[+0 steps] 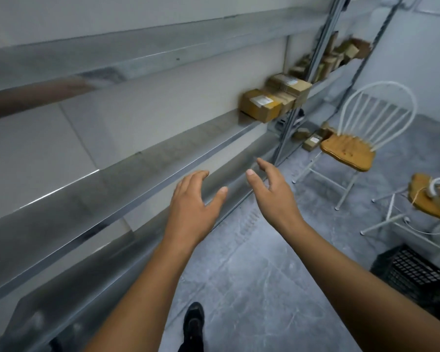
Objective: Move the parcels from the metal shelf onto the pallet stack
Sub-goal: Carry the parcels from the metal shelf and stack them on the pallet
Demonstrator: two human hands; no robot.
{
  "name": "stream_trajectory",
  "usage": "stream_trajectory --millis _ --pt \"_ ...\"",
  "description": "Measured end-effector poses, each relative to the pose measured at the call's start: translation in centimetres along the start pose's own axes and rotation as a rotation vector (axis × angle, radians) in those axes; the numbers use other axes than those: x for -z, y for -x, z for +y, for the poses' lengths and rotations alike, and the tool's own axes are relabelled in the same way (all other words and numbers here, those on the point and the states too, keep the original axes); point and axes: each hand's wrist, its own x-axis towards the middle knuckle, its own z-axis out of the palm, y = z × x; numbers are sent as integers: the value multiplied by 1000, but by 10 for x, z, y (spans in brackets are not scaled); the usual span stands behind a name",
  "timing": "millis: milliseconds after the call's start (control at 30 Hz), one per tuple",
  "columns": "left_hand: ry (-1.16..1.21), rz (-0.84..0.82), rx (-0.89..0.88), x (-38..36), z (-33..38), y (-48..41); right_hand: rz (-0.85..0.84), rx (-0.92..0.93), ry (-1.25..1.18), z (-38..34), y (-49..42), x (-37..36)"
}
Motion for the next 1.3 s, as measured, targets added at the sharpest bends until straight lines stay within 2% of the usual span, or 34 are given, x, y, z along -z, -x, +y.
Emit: stream_trajectory --millis 367,667,1033,1300 --pt "36 -120 -99 -55 5 -164 135 -56 61 23 -138 20" --pt "41 -224 -59 -137 27 -241 166 -116 74 75 -222 61" --pt "-2 -182 39 -259 83 -344 84 -119 80 160 -358 143" --pt "4 -94 125 -303 83 -399 -43 -98 80 190 -440 156"
